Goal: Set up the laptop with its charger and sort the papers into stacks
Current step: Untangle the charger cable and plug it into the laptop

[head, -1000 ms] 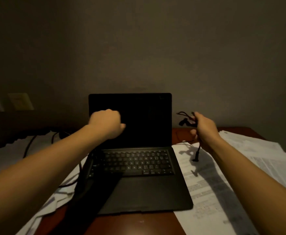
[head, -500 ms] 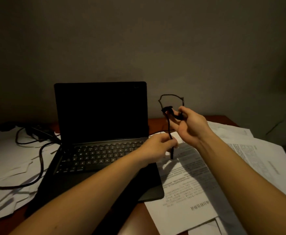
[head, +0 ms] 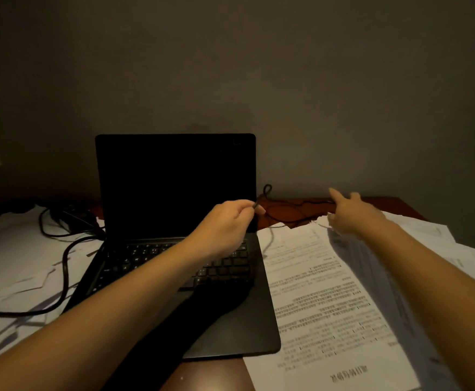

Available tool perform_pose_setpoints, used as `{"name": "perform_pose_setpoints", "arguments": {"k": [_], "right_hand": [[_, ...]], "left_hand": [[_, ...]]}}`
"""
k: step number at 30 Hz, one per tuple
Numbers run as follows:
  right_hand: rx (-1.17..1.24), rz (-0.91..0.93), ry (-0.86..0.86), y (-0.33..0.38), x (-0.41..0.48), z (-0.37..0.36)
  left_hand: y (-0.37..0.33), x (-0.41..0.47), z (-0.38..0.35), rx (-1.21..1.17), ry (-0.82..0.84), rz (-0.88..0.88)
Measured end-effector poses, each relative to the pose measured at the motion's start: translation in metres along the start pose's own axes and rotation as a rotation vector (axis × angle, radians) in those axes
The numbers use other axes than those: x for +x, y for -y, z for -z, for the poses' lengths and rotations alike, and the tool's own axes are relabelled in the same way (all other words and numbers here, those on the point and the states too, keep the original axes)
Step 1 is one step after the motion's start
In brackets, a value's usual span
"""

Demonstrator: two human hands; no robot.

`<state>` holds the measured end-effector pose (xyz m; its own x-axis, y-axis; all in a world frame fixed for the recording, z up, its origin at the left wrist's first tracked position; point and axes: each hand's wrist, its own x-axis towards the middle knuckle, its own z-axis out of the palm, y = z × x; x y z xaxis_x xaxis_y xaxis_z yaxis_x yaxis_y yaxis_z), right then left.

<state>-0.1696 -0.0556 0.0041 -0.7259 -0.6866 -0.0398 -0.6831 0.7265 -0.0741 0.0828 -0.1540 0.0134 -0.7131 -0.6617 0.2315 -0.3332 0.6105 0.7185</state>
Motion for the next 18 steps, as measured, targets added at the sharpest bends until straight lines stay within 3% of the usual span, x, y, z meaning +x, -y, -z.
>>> {"name": "perform_pose_setpoints", "arguments": {"k": [3,5,8,11,13,18], "right_hand": [[-0.059,0.001,-0.088,0.011,-0.015,0.002],[-0.059,0.037,-0.269,0.022,-0.029,0.001],[0.089,0.328,-0.542,0.043,-0.057,-0.006],[0.093,0.692,-0.362,0.057,-0.078,-0.015],[0.082,0.726,-0.281,0.056,-0.081,-0.021],[0.19,0.649,-0.403,0.042,-0.077,-0.033]], "left_hand": [[-0.002,-0.004,-0.01,0.253,0.056,-0.053],[-0.002,-0.009,-0.017,0.321,0.039,-0.089],[-0.003,-0.014,-0.026,0.377,0.0,-0.152],[0.002,-0.015,-0.034,0.395,0.055,-0.15],[0.005,-0.015,-0.036,0.37,0.103,-0.128],[0.004,-0.024,-0.03,0.135,0.204,-0.105]]}}
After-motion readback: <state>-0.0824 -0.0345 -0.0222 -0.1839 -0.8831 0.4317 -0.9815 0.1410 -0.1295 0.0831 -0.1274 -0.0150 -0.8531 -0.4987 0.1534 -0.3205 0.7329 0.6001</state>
